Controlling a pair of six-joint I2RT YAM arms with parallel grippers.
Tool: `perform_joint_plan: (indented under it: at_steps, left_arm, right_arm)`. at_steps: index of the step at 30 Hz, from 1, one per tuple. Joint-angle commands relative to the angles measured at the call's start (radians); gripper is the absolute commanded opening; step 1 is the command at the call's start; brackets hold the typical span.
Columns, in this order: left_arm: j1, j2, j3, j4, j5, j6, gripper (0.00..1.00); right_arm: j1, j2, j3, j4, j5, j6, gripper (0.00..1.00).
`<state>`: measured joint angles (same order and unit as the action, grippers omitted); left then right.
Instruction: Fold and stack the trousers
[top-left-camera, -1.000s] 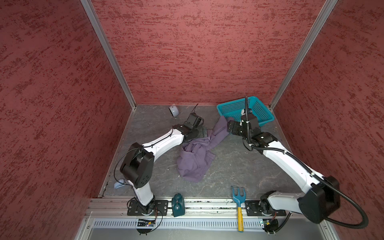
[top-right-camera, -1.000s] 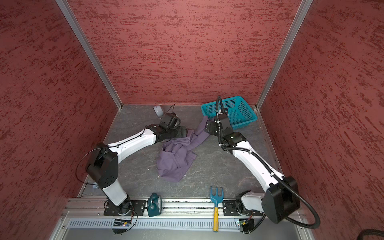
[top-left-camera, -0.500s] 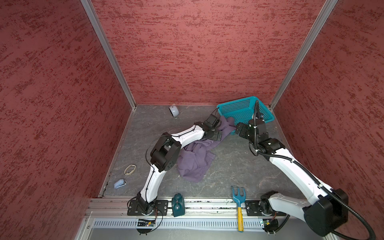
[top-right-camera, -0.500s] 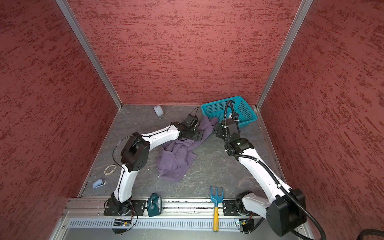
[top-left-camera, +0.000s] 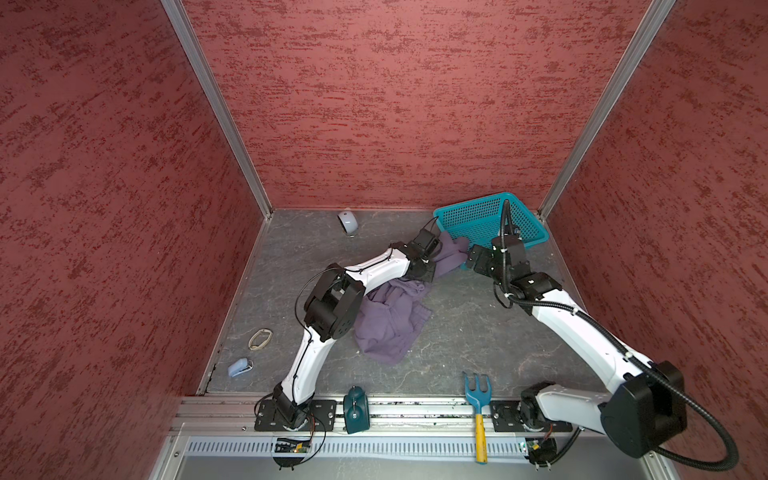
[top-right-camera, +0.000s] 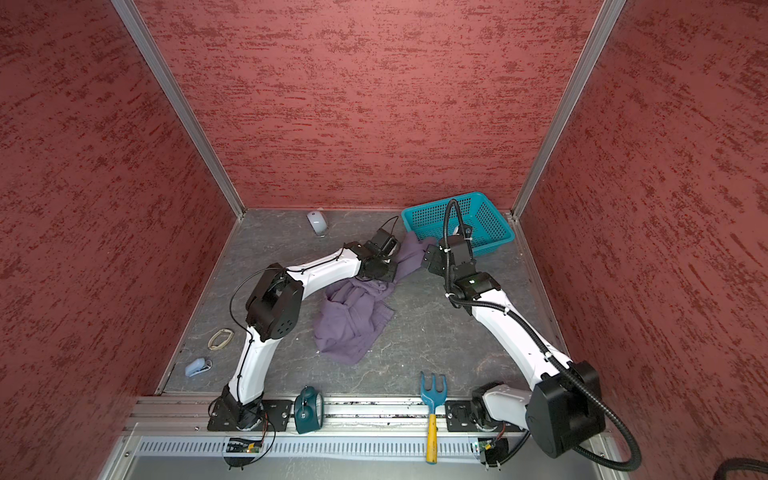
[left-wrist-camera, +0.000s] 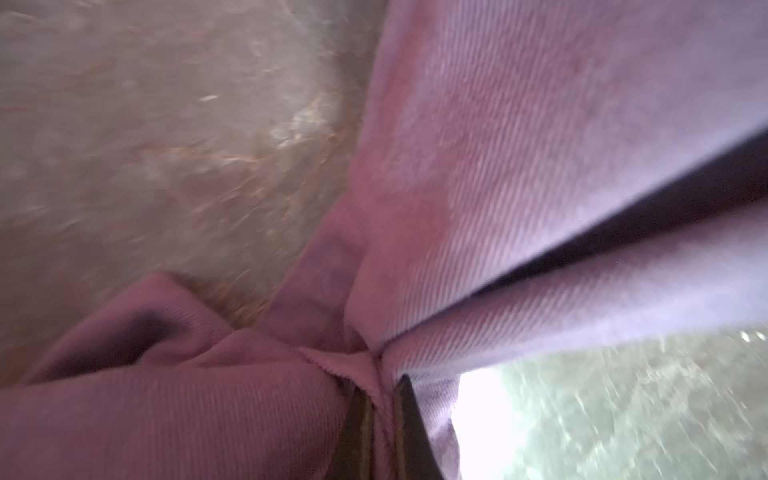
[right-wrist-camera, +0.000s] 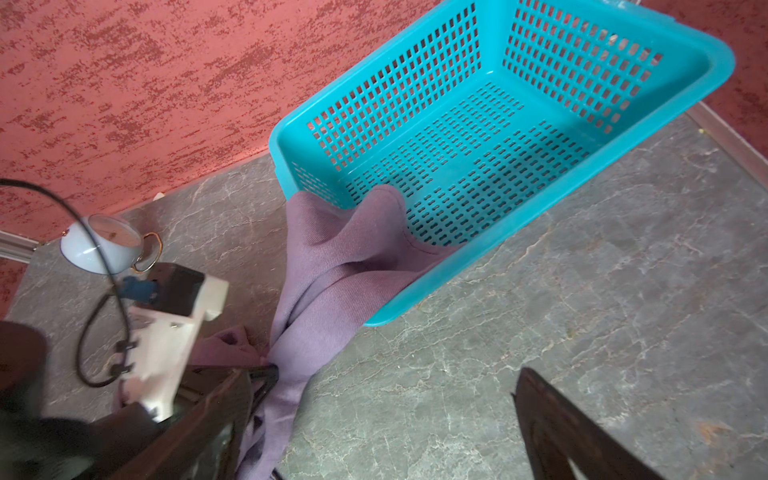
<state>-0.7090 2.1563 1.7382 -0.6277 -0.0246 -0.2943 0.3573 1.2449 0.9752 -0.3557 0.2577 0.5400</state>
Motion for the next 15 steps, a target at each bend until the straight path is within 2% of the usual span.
perform_joint_plan:
  at_steps: [1,9,15]
  left_arm:
    - [0.045,-0.212,-0.054,0.006,0.03,0.004,0.0]
    - [0.228,-0.614,-0.353,0.168,0.12,-0.109,0.0]
    - [0.369,-0.827,-0.575,0.167,0.089,-0.18,0.0]
  right_arm:
    - [-0.006,-0.015,0.03,0.07,-0.047,0.011,0.96]
    - [-0.007,0.04,0.077,0.049,-0.085,-0.014,0.93]
    - [-0.007,0.115,0.14,0.027,-0.036,-0.059,0.94]
